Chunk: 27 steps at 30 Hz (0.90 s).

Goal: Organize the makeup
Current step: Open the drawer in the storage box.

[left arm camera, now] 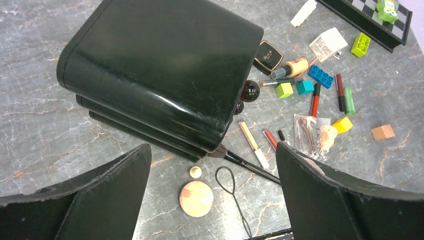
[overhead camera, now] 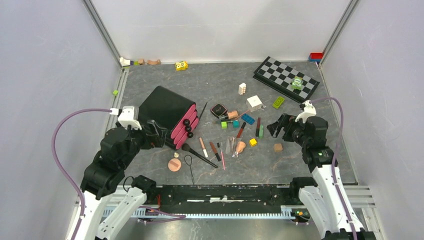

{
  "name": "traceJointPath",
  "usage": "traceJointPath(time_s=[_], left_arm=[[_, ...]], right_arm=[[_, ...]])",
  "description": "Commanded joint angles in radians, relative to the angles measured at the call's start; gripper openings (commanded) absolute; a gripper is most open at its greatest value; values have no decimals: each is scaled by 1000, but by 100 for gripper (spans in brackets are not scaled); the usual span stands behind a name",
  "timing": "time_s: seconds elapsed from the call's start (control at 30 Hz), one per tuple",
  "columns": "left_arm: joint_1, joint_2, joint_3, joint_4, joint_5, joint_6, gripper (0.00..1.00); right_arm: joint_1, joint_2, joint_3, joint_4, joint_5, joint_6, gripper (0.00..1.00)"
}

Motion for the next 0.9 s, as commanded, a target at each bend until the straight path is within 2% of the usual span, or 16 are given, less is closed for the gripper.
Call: traceJointPath(time_s=[0.0,0.1,0.3,0.37,0.63,0.87], left_arm=[[5,60,35,34,-14,-57,100],[5,70,23,68,-28,-79,100],[5,30,-65,123,-46,-85,100],[5,18,-78,134,-49,-92,100],[5,48,-94,155,-11,-99,100],[5,7,-106,167,-4,-102,100]], right_arm=[[46,5,-65,186,-70,160,97],[124,18,-80,255,-28,222,98],[387,105,-84,389,138,329,99],[475,148,-94,457,193,362,95],[757,452,19,774,334,434,94],[871,743,204,937,364,477,91]])
